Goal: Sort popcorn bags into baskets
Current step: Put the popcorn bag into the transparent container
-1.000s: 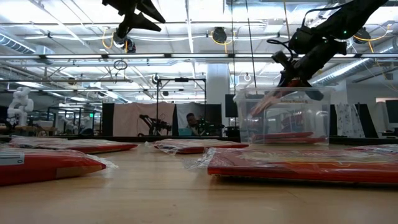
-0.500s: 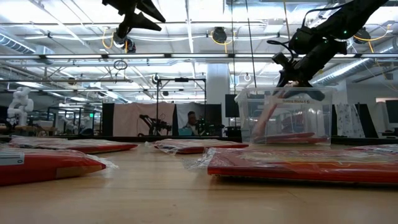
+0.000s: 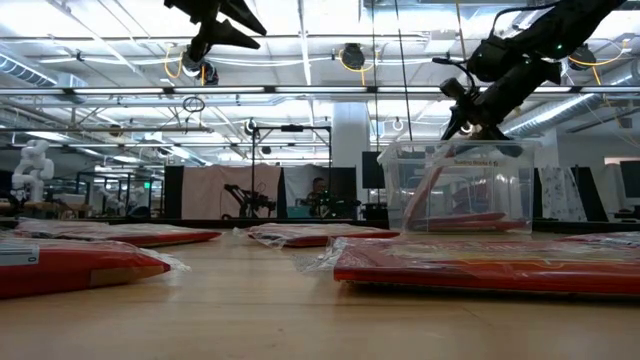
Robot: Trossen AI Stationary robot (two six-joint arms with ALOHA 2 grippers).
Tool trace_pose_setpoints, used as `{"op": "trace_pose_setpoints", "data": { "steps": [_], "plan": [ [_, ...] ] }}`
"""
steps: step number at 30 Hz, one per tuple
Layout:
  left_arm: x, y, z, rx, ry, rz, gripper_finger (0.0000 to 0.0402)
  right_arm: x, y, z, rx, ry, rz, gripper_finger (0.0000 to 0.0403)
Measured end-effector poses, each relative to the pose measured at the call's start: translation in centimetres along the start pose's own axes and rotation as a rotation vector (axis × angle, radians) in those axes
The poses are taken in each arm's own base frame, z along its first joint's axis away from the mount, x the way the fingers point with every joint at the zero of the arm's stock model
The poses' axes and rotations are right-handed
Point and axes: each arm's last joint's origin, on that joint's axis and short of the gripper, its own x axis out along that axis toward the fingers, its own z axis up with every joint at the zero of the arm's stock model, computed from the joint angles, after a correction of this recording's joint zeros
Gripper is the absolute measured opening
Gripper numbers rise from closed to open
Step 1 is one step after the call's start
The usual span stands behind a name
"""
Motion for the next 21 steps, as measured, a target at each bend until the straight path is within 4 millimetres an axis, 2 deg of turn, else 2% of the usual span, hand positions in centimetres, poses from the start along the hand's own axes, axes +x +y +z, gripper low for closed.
{"op": "trace_pose_setpoints", "data": {
  "steps": [12,21],
  "plan": [
    [0.0,-0.4,-0.3,0.012,0.021,-0.02,0.0129,-2.7,0.9,-0.7,-0.027,-0.106,0.002,0.0121],
    [0.0,-0.3,-0.4,0.057,0.034,-0.013,0.0129,-4.6,2.4,-1.6,-0.021,-0.159,0.094,0.0121]
  ]
}}
